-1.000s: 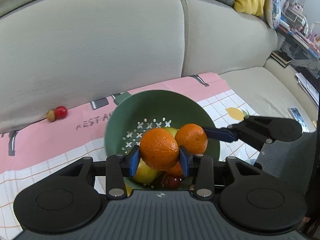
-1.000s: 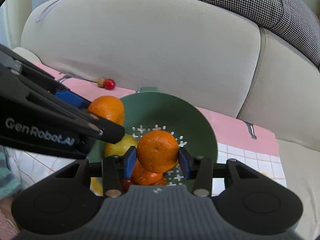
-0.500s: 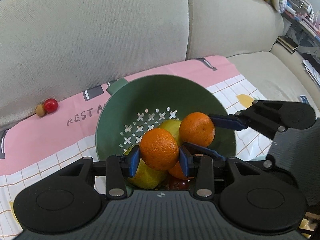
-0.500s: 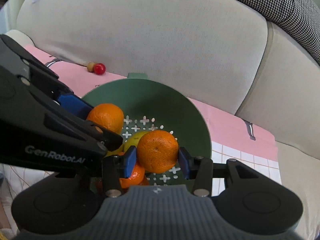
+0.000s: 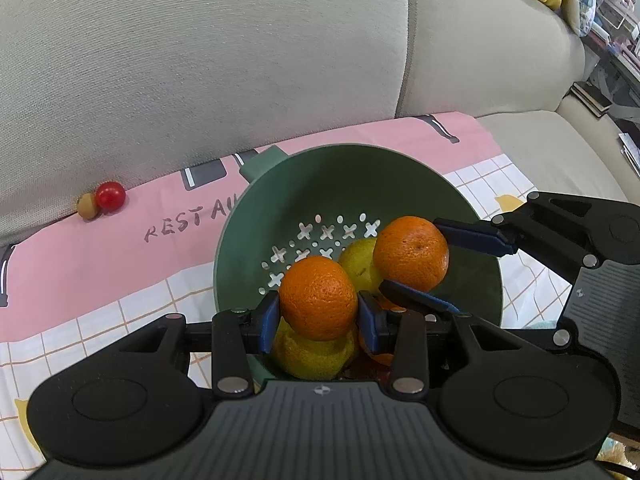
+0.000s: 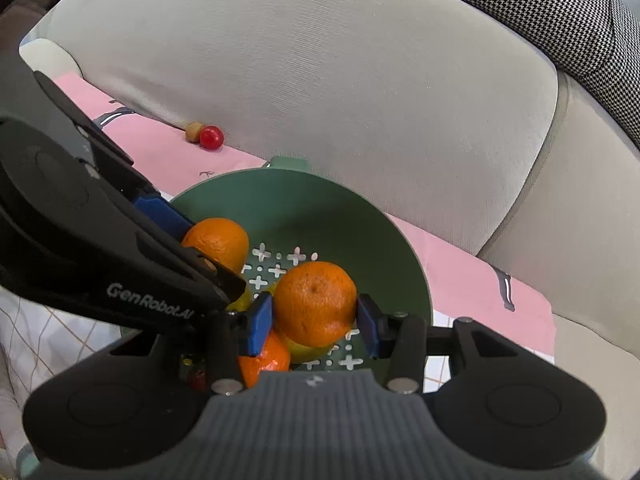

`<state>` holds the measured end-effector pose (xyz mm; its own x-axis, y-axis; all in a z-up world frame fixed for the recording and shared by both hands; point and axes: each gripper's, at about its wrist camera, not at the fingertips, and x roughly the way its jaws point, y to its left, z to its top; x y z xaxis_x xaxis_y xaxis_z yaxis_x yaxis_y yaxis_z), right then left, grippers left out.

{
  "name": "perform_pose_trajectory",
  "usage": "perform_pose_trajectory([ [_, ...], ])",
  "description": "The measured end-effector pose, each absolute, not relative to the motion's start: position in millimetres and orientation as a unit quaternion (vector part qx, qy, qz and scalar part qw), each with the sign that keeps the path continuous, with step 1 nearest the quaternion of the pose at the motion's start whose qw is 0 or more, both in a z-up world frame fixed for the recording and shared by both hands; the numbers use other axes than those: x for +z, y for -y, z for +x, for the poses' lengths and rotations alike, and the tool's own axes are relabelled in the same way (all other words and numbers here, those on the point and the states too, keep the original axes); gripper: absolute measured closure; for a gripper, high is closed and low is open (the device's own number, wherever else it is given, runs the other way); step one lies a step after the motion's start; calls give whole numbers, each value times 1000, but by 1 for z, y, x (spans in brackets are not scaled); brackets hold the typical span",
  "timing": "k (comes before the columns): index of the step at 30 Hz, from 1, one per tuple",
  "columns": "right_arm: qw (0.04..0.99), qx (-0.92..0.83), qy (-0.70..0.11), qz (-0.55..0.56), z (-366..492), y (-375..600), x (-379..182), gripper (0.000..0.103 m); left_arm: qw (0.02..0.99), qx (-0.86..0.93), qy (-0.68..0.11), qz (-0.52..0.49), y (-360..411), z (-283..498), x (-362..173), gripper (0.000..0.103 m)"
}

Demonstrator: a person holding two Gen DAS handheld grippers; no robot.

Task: Organize fruits
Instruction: 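Lower both mandarins into the colander and open both tools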

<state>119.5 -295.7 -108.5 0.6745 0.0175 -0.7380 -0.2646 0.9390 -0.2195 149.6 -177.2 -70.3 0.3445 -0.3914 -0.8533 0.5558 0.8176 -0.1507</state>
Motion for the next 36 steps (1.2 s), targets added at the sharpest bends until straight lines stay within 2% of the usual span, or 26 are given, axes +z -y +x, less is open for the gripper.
perform_pose_trajectory([
  [16,895,101,-385,-200,141,284,-109,60,819,-255,-512,39,161,178,-79,57],
  [25,887,103,-418,-169,163,286,-121,60,834,-259,-482,74,164,167,-66,56],
  [36,880,91,-442,-150,177,288,-123,60,845,-254,-467,68,153,162,-50,55],
])
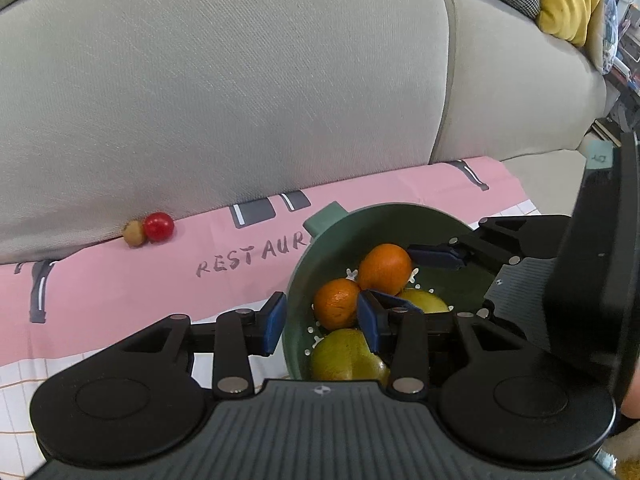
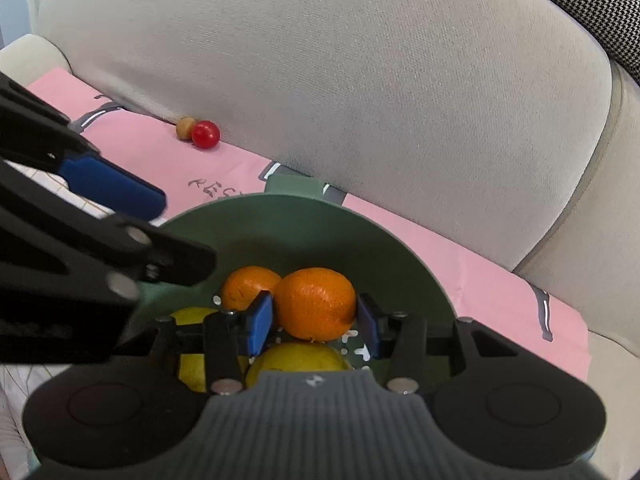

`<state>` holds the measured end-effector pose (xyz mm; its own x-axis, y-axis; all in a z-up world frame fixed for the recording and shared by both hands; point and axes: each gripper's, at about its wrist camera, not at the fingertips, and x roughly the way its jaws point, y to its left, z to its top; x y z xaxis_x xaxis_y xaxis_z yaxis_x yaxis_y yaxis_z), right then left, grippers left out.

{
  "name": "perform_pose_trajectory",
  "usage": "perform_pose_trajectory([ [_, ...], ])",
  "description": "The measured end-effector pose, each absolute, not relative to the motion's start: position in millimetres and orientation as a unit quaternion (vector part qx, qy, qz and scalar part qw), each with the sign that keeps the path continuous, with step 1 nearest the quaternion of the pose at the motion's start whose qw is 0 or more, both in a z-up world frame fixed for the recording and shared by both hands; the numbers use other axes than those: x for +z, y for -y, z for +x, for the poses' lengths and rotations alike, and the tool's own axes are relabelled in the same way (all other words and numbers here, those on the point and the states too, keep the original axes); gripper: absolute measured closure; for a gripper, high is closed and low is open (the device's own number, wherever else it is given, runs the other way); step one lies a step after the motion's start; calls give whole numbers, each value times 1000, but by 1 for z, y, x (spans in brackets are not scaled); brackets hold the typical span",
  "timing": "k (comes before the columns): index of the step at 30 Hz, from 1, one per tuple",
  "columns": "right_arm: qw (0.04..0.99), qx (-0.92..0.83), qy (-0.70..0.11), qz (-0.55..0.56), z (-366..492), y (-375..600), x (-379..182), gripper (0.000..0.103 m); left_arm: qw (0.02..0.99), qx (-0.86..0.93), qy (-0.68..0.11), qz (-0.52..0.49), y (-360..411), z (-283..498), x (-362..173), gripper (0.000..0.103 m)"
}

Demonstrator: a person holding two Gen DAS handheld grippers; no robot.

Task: Organize fruits
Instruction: 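Lower both mandarins into the colander and open both tools, then withdraw both tools from the colander toward the kiwi and cherry tomato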

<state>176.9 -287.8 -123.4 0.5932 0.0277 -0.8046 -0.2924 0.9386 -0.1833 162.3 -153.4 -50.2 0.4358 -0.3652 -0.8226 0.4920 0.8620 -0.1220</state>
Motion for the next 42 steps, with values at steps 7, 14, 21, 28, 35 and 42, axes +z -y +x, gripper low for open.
perform_pose_trajectory([
  [7,884,79,-430,-164,168,285,-116,47,855,-247,-449,82,147,147,-33,55],
  [14,893,67,-411,-169,152,278,-95,33,861,-232,-442,97,133,127,-18,55],
  [21,901,78,-400,-146,129,262,-70,27,871,-209,-436,88,104,114,-4,54],
  [28,906,96,-396,-112,107,235,-58,23,881,-181,-432,67,74,109,6,53],
  [35,902,125,-400,-106,97,198,-59,23,887,-164,-425,72,52,102,6,52],
  [42,895,155,-408,-98,99,164,-67,23,893,-138,-423,68,28,111,4,52],
])
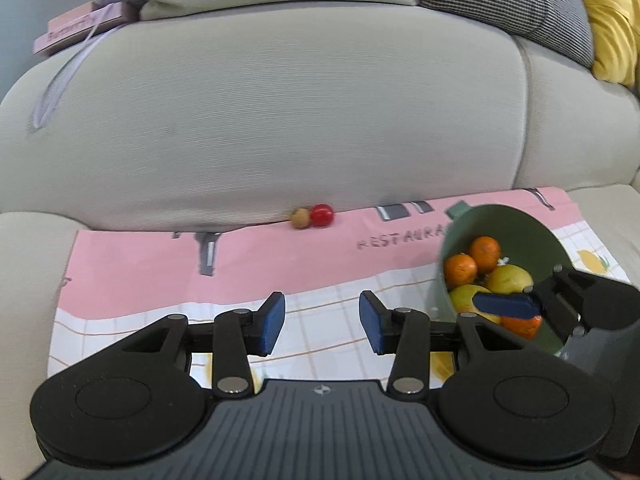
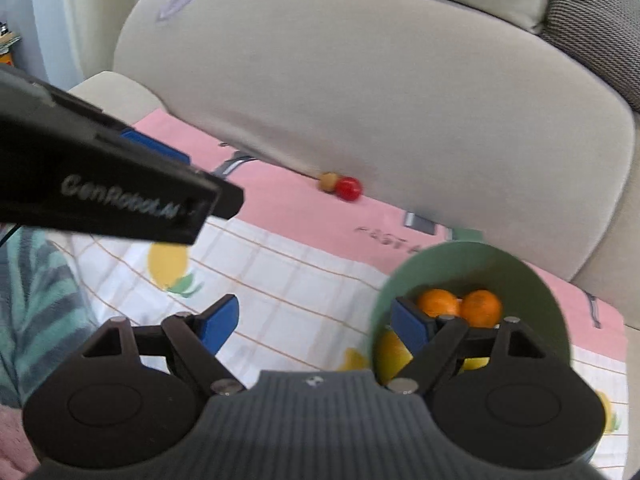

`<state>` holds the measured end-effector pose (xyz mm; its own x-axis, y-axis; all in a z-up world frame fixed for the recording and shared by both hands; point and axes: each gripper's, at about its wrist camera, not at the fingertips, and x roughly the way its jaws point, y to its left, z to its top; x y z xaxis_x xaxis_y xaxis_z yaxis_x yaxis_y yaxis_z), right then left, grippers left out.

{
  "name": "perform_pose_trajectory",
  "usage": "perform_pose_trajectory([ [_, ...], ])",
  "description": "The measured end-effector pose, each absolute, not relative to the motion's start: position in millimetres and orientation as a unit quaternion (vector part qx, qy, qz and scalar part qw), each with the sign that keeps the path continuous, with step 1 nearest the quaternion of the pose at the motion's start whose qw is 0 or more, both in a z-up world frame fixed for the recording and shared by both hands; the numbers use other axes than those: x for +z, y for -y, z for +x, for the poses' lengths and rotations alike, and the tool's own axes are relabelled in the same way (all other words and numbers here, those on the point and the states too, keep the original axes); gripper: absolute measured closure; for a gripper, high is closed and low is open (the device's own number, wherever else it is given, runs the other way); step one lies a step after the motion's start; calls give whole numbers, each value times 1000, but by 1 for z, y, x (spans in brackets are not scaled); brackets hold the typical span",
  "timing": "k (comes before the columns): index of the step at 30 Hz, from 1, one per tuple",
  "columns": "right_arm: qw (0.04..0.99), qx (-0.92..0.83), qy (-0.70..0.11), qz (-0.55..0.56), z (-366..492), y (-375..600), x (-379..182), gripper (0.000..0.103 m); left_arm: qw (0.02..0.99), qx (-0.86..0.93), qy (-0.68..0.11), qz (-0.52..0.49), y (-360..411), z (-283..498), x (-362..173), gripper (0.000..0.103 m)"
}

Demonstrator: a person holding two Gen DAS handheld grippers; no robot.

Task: Organize fruits
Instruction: 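Withdraw both tools from the colander toward the kiwi and cherry tomato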

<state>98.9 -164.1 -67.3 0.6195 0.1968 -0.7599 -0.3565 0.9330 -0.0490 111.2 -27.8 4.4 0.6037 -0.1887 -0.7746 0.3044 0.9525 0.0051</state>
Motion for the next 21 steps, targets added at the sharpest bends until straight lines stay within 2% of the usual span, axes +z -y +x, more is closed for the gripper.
perform_pose_trajectory([
  [12,888,179,-411,-98,126,132,-81,24,896,-109,-430,27,-17,142,-5,52],
  [21,895,191,-396,-79,157,128,-82,43,893,-122,-433,-19,-32,172,-25,52],
])
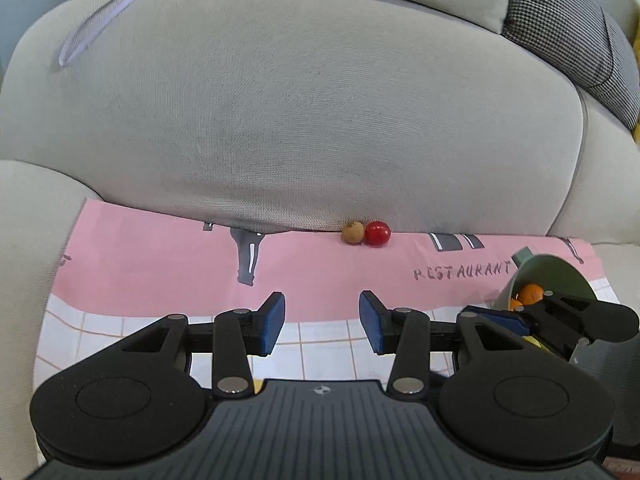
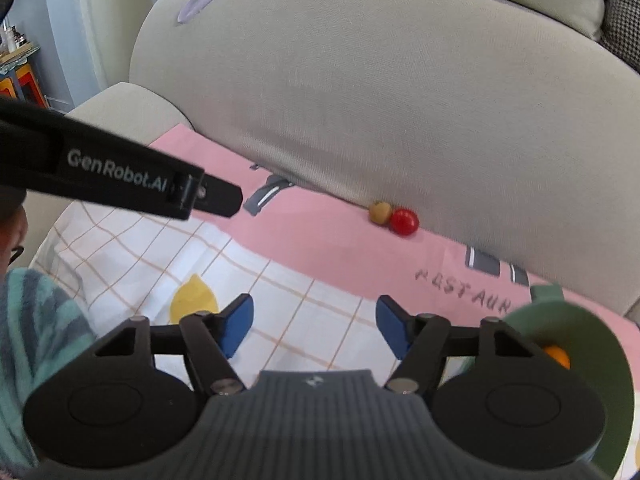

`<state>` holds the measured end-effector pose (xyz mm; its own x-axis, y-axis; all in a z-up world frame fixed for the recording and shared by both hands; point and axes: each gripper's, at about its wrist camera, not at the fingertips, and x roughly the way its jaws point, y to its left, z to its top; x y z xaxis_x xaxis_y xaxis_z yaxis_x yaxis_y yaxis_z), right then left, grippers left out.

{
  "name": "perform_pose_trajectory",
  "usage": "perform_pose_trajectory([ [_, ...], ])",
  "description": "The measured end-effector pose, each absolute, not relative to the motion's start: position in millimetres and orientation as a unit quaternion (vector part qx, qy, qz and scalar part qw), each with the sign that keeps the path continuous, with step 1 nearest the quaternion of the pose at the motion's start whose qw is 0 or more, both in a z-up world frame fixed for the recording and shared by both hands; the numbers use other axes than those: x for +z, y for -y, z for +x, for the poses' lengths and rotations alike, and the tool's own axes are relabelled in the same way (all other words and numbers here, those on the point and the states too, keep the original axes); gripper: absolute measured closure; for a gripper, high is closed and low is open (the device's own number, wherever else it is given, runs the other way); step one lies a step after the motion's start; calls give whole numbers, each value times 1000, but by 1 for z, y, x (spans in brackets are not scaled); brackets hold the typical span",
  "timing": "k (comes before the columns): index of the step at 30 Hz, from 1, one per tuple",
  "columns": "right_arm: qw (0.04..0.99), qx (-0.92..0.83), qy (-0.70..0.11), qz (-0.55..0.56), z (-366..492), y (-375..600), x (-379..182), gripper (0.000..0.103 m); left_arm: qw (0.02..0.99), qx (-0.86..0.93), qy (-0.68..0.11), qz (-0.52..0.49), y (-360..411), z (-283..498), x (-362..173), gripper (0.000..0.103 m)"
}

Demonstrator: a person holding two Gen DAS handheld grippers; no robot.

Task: Organize fruits
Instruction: 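Withdraw both tools from the colander toward the kiwi and cherry tomato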

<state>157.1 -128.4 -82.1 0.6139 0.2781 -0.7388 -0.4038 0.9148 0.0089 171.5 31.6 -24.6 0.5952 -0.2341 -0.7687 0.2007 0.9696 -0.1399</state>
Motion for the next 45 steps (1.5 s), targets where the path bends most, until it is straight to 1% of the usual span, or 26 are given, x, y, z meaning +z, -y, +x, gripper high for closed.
perform_pose_trajectory([
  [3,895,185,-398,-82,174,128,-87,52,889,-122,-441,-28,-33,184,-34,52],
  [9,892,171,-405,-101,210,133,-96,61,880,-132,-455,-36,-32,210,-51,52],
  [14,890,160,-415,-101,242,142,-100,65,875,-150,-457,-47,-24,234,-61,52],
  [16,887,151,-428,-80,258,149,-103,69,876,-156,-453,-50,-21,243,-65,52],
  [19,886,134,-442,-43,280,159,-106,70,876,-160,-453,-54,-19,255,-73,52],
  [21,886,129,-443,-41,291,162,-109,71,871,-160,-461,-61,-20,265,-80,54],
  [24,881,135,-453,-33,306,163,-114,76,866,-168,-466,-74,-20,276,-89,55],
  [26,874,134,-467,-15,318,166,-120,77,865,-174,-466,-65,-17,282,-94,55],
  [28,870,130,-475,-3,325,167,-124,81,867,-174,-465,-53,-15,286,-98,55],
  [38,854,122,-504,33,354,169,-144,80,858,-188,-475,-51,-7,303,-119,57],
  [39,853,123,-506,38,356,170,-146,79,857,-190,-476,-50,-6,304,-120,59],
  [40,852,124,-508,41,357,170,-147,75,857,-190,-476,-50,-5,305,-121,60],
  [42,852,125,-506,39,357,170,-149,72,858,-188,-476,-51,-5,305,-123,60],
  [45,850,132,-508,50,359,169,-154,72,856,-188,-479,-53,-5,306,-124,60],
])
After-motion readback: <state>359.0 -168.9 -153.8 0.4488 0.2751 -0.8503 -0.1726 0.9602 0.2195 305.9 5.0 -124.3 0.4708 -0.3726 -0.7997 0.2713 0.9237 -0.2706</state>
